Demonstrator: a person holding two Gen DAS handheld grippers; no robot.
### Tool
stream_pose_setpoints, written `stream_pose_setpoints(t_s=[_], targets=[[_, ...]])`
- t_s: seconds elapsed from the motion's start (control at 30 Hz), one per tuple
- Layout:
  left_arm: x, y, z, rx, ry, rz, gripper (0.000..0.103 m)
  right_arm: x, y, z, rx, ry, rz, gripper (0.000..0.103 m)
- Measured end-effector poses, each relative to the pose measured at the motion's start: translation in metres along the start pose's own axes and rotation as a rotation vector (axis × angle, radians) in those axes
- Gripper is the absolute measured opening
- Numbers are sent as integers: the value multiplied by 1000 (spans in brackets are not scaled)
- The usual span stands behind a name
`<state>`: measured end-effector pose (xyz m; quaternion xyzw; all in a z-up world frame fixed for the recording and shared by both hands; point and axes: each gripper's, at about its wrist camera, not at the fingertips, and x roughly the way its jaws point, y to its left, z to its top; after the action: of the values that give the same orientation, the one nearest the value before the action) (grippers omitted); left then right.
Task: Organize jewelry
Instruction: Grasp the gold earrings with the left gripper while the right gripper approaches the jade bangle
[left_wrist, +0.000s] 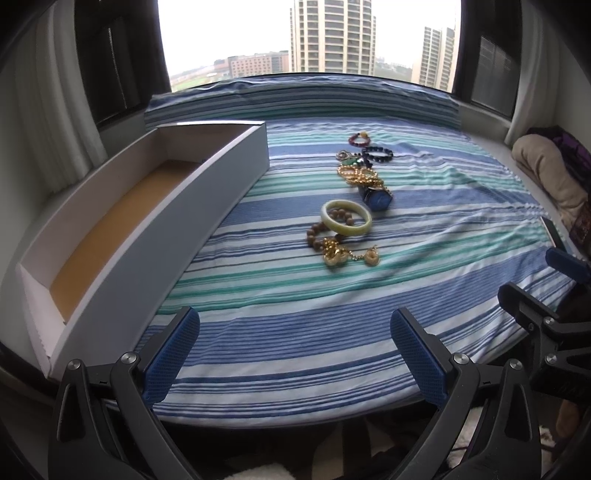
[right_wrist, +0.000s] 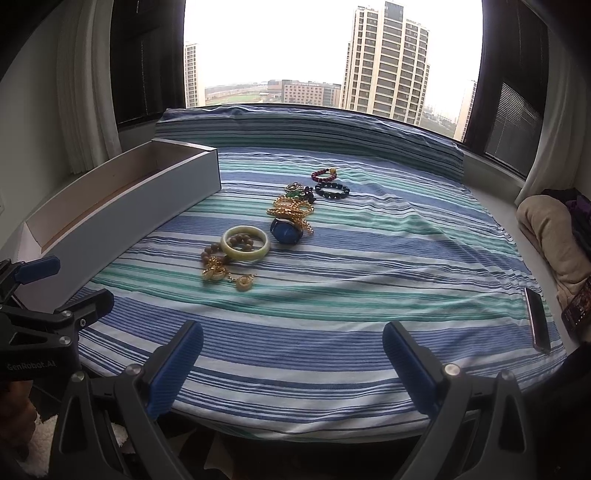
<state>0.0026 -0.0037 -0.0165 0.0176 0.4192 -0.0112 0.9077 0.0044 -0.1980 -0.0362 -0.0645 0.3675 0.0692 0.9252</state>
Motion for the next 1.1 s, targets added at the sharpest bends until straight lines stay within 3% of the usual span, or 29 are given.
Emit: stream_pose_setpoints(t_s=[0.2,0.4,0.63,0.8,0.9,1.0,1.1], targets=[[8,6,3,-26,25,-29,103,2,-4,-1,17,9,9,99],[33,9,15,-29,95,-136,103,5,-6,-1,15,19,18,99],[97,-15,45,7,174,-271,102,11,-12,-4,31,34,31,99],[158,-26,57,-13,217,-235,101,14,-21,-7,52,46,32,99],[175,-21,59,-70,252,-246,93,18,-27,-9,65,57,33,99],[182,-23,57,-71,278,-230,77,25,-35,-9,86,72,39,99],[183,-30,55,-19,267,-180,53,31,-39,-10,96,82,46,99]])
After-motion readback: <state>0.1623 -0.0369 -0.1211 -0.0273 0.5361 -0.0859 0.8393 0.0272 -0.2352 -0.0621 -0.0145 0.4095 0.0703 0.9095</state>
